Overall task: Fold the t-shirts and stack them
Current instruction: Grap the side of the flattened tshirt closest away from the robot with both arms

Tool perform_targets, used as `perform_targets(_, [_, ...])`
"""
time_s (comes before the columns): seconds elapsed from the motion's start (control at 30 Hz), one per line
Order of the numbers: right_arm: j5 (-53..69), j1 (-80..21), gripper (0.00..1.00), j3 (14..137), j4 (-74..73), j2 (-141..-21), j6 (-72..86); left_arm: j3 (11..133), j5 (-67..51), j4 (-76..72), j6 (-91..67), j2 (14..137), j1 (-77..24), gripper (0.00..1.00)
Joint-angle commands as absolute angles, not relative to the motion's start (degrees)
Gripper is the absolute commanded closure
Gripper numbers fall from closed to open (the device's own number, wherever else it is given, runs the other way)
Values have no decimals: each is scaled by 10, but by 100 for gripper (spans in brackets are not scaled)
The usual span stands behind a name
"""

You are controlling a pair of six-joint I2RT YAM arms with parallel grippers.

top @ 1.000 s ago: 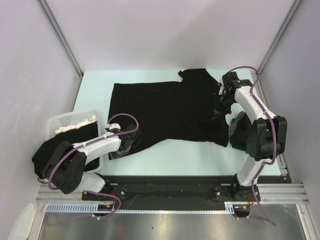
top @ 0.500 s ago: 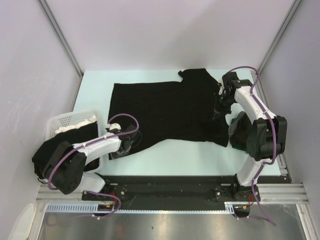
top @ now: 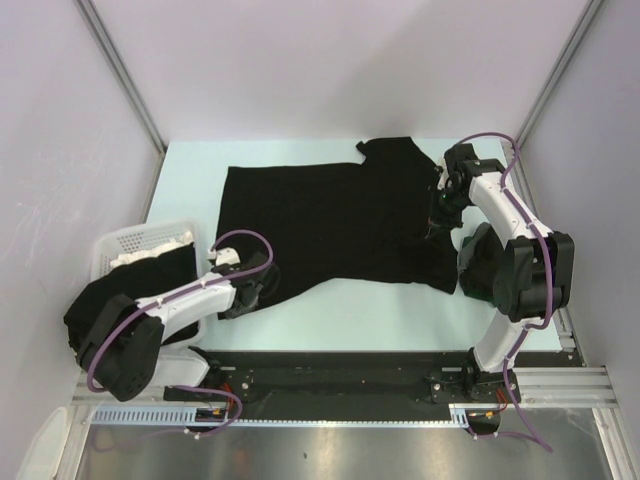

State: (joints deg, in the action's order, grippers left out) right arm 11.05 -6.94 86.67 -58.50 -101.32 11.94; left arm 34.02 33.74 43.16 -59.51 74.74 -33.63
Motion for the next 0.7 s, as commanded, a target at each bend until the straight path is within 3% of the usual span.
perform_targets(0.0, [118, -69, 100, 877, -592, -1001, 116, 314, 258, 393, -604, 771, -339, 73])
perform_targets(0.1, [119, -68, 100, 878, -593, -1001, 116, 315, 251, 383, -599, 774, -341, 89])
perform_targets(0.13, [119, -69, 100, 879, -592, -1000, 116, 316, 249, 381, -599, 777, -341, 99])
perform_targets(0.4, [121, -69, 100, 879, -592, -1000, 116, 337, 252, 394, -587, 790, -344, 100])
perform_targets(0.6, [123, -69, 100, 874, -591, -999, 115, 380, 306, 491, -621, 788, -346, 72])
perform_targets(0.67, [126, -69, 100, 872, -589, -998, 115, 388, 314, 524, -630, 793, -346, 68])
